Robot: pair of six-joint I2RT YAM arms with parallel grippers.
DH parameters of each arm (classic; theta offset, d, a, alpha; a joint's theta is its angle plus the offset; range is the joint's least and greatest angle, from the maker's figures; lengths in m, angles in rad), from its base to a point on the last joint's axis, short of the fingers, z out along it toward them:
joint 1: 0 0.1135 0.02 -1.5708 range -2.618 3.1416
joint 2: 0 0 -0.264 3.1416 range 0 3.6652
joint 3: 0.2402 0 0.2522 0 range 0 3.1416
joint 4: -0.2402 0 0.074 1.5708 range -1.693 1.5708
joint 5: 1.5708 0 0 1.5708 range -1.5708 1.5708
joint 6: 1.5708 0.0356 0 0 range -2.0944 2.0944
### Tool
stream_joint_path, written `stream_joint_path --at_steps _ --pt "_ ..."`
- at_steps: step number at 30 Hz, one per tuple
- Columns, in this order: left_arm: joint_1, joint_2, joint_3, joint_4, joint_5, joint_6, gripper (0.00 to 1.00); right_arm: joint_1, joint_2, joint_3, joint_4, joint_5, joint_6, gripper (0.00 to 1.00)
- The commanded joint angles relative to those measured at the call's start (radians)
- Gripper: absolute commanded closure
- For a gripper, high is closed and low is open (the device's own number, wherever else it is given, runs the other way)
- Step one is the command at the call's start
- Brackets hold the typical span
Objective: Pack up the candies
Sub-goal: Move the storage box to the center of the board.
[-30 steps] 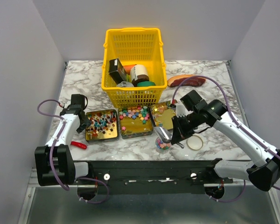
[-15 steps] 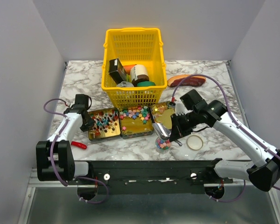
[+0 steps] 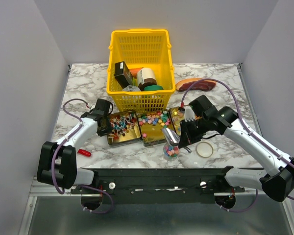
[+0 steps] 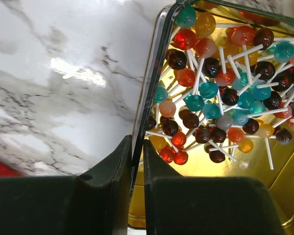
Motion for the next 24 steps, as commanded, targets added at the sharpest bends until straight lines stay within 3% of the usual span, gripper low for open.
stream_joint_path --at_steps 1,6,14,22,24 --pt "-0.062 0.011 0.015 0.073 0.065 -0.025 0.84 -0.004 0.026 0.023 0.035 0.055 -0.016 0.99" --pt "-0.089 0.002 0.006 0.09 0.073 -0.012 0.87 0.014 0.055 0.063 0.046 0.061 -0.033 0.99" --pt "-0.152 -0.01 -0.007 0.139 0.099 -0.002 0.83 0.17 0.176 0.181 0.017 0.251 -0.039 0.99" --pt "-0.208 -0.012 -0.037 0.154 0.099 0.011 0.82 0.249 0.309 0.301 -0.003 0.352 -0.062 0.99" --pt "-0.211 -0.013 -0.036 0.139 0.074 0.017 0.72 0.273 0.335 0.336 -0.009 0.374 -0.079 0.99"
